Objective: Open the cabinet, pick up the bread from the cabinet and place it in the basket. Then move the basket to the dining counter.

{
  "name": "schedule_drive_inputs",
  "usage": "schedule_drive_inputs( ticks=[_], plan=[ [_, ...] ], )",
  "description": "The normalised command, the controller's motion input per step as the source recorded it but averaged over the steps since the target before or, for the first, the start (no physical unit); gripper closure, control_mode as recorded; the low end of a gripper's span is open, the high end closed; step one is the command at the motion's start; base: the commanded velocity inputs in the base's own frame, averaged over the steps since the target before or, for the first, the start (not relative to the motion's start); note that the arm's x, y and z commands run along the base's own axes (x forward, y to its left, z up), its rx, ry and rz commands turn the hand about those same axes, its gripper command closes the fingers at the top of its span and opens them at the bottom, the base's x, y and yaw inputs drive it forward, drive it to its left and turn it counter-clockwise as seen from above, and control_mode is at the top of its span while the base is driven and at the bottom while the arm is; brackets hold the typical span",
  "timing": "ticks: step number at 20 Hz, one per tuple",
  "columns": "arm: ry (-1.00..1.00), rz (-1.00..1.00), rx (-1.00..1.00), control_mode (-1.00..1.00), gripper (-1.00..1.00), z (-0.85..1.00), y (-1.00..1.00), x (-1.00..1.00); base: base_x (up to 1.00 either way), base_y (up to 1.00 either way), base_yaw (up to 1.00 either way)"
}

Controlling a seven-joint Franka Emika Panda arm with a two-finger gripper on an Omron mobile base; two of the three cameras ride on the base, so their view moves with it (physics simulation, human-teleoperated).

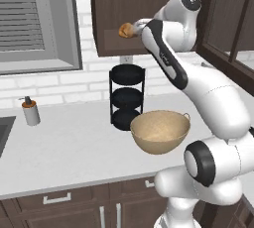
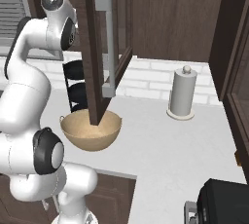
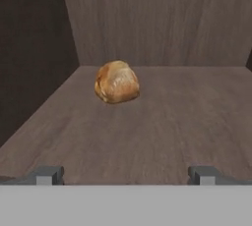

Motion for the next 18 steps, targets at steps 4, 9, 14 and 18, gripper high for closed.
schedule_drive_inputs(
  ticks=[4, 9, 14, 18],
  plan=[
    [0.0, 0.0, 0.0, -1.0, -1.0, 0.0, 0.0, 0.06, 0.0, 0.0, 0.0],
    [0.0, 0.09, 0.01, -1.0, -1.0, 0.0, -0.05, 0.28, 0.0, 0.0, 0.0],
    [0.01, 0.15, 0.0, -1.0, -1.0, 0.0, 0.0, 0.36, 0.0, 0.0, 0.0],
    [0.0, 0.1, 0.0, -1.0, -1.0, 0.0, 0.0, 0.25, 0.0, 0.0, 0.0]
  ],
)
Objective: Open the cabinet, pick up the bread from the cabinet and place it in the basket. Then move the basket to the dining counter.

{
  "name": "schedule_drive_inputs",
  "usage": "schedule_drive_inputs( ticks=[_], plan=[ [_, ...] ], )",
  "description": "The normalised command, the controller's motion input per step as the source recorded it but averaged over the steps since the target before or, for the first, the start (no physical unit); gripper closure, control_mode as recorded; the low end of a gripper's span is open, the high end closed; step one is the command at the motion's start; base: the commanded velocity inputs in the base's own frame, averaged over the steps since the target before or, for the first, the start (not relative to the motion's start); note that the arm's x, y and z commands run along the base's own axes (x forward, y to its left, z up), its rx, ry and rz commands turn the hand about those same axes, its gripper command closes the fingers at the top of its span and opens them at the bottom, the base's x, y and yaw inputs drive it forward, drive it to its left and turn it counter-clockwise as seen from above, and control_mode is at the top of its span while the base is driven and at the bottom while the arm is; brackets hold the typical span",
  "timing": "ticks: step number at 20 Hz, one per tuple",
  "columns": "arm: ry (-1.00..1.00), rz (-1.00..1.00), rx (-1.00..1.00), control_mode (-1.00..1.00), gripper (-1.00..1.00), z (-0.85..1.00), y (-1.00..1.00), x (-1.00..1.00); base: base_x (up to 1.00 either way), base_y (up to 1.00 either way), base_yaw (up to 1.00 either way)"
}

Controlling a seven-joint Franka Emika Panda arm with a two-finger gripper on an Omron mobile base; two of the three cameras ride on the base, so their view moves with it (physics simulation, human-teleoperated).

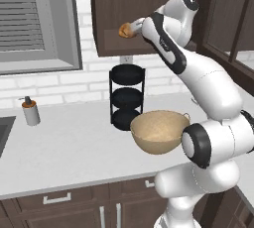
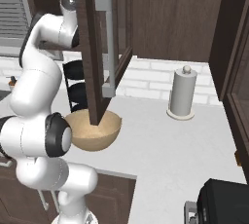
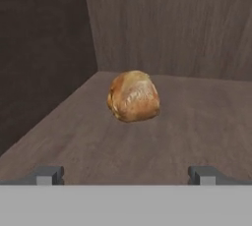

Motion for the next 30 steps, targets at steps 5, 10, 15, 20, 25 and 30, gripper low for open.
schedule_drive_inputs(
  ticks=[5, 10, 15, 20, 25, 30],
  plan=[
    [0.0, 0.03, -0.02, -1.0, -1.0, 0.0, 0.01, 0.38, 0.0, 0.0, 0.0],
    [0.01, 0.0, -0.04, -1.0, -1.0, 0.0, 0.06, 0.45, 0.0, 0.0, 0.0],
    [0.01, 0.01, -0.01, -1.0, -1.0, 0.0, 0.14, 0.29, 0.0, 0.0, 0.0],
    [0.02, 0.0, -0.03, -1.0, -1.0, 0.0, 0.15, 0.3, 0.0, 0.0, 0.0],
    [0.06, 0.0, -0.02, -1.0, -1.0, 0.0, 0.06, 0.27, 0.0, 0.0, 0.0],
    [0.05, 0.02, 0.0, -1.0, -1.0, -0.06, 0.02, 0.31, 0.0, 0.0, 0.0]
  ],
)
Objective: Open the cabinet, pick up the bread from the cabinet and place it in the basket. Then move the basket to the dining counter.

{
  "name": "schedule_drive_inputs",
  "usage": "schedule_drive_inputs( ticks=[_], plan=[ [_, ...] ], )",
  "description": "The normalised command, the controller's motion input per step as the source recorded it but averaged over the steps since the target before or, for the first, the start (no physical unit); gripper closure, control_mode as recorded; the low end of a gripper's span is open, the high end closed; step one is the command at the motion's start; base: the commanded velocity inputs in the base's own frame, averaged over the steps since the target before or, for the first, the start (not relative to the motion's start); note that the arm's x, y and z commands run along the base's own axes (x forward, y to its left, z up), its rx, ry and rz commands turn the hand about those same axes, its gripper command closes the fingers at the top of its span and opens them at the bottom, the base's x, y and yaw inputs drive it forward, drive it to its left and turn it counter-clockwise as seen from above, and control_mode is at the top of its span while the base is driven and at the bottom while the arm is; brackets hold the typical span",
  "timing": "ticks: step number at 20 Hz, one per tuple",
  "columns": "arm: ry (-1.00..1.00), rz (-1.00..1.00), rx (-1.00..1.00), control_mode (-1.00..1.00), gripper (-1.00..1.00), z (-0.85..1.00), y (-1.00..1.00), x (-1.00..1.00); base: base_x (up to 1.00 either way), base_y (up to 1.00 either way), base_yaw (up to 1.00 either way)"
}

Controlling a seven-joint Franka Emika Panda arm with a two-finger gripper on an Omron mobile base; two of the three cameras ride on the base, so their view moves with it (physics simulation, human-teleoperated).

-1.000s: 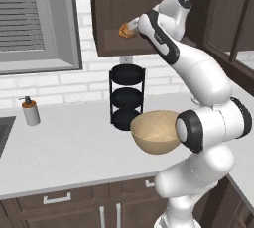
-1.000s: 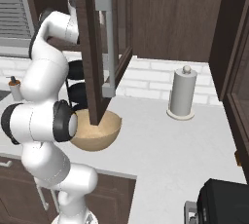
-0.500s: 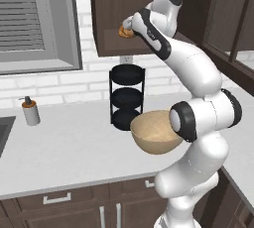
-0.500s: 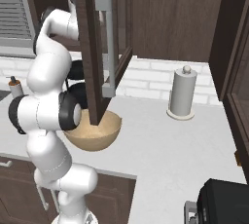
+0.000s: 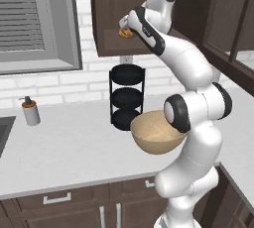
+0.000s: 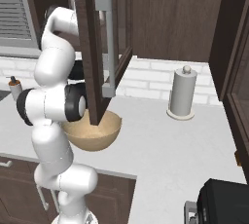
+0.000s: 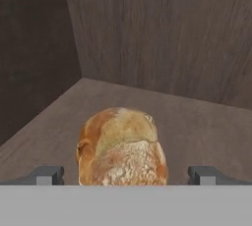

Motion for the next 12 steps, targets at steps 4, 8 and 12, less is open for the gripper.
schedule_drive_inputs(
  ticks=[4, 8, 12],
  plan=[
    [0.0, 0.03, 0.0, -1.0, -1.0, -0.07, 0.03, 0.33, 0.0, 0.0, 0.0],
    [0.03, 0.01, 0.0, -1.0, -1.0, -0.09, 0.11, 0.26, 0.0, 0.0, 0.0],
    [0.04, 0.0, 0.0, -1.0, -1.0, -0.13, 0.21, 0.07, 0.0, 0.0, 0.0]
  ],
)
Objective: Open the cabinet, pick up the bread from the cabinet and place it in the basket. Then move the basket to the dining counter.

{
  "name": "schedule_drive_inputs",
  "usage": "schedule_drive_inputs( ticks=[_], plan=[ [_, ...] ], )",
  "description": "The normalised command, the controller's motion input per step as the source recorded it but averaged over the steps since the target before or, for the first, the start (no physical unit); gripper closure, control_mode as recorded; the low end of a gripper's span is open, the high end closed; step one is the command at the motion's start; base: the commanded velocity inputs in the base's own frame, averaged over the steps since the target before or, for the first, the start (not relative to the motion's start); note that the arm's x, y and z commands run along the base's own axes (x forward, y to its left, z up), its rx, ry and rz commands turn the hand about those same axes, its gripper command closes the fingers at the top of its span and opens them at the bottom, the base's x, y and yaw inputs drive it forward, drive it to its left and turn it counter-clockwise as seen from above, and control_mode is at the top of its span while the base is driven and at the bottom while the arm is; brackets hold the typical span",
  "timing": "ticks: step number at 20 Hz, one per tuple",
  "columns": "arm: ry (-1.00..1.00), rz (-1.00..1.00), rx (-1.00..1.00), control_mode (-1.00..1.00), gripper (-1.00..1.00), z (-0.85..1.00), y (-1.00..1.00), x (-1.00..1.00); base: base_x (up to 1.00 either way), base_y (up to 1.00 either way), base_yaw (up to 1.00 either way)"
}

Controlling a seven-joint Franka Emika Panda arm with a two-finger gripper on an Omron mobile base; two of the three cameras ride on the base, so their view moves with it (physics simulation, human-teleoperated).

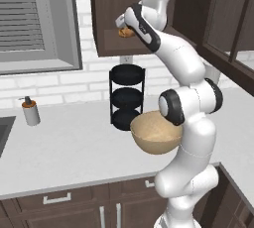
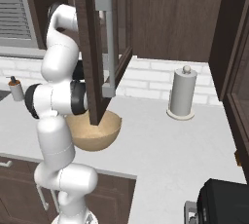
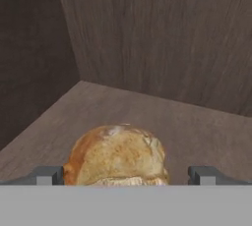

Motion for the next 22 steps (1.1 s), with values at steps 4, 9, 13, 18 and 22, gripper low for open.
schedule_drive_inputs(
  ticks=[4, 9, 13, 18, 22],
  plan=[
    [0.0, 0.0, 0.0, -1.0, -1.0, -0.16, 0.06, 0.0, 0.0, 0.0, 0.0],
    [0.0, 0.0, 0.0, -1.0, -1.0, -0.02, 0.0, 0.0, 0.0, 0.0, 0.0],
    [0.0, 0.0, 0.0, -1.0, -1.0, -0.03, 0.0, 0.0, 0.0, 0.0, 0.0],
    [-0.07, 0.0, -0.01, -1.0, -1.0, -0.17, 0.01, 0.0, 0.0, 0.0, 0.0],
    [-0.07, 0.0, -0.04, -1.0, -1.0, -0.18, 0.05, 0.0, 0.0, 0.0, 0.0]
  ],
)
